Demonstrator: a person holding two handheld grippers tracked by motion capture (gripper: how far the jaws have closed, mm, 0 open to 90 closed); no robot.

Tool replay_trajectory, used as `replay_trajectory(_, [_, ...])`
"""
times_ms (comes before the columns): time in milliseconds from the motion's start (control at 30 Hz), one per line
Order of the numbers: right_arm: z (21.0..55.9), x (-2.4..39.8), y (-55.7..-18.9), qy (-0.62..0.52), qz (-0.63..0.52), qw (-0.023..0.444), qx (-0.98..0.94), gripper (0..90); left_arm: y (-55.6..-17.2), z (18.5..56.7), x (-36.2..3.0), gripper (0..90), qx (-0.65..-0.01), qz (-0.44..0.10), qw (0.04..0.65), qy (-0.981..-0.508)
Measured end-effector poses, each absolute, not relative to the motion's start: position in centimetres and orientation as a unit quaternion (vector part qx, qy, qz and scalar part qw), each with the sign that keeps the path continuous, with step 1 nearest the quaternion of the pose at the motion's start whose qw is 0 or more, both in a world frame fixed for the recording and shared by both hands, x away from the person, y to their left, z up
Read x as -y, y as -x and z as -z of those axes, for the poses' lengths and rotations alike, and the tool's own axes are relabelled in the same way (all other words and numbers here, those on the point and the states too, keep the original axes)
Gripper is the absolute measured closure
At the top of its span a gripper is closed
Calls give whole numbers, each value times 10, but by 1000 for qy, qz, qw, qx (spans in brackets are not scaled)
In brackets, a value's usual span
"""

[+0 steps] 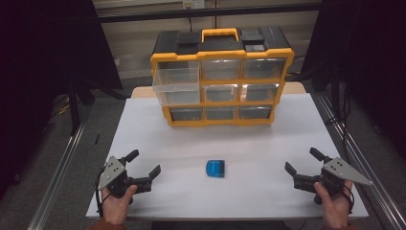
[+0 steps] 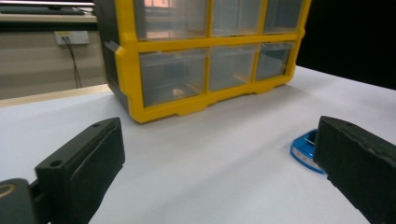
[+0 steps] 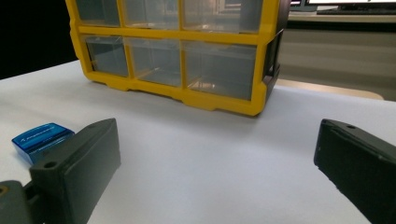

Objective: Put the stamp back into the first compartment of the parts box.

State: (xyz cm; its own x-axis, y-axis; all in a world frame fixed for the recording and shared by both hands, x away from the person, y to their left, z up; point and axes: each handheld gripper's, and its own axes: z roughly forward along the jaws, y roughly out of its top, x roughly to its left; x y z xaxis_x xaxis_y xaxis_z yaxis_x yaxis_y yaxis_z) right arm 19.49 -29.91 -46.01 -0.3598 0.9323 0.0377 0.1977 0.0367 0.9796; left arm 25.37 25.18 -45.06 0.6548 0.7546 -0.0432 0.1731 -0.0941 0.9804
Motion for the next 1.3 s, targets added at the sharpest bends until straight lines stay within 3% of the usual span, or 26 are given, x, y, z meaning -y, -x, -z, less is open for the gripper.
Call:
replay_trajectory(267, [462, 299, -196, -448, -533, 332, -636, 3, -258, 449, -249, 40, -336, -225, 574, -712])
replay_trajectory(833, [463, 294, -198, -439, -537, 317, -646, 4, -264, 448, -236, 43, -277, -149, 579, -753])
replay_trajectory(1300, [463, 293, -199, -436, -540, 311, -649, 4, -259, 441, -214, 32, -259, -152, 568, -766])
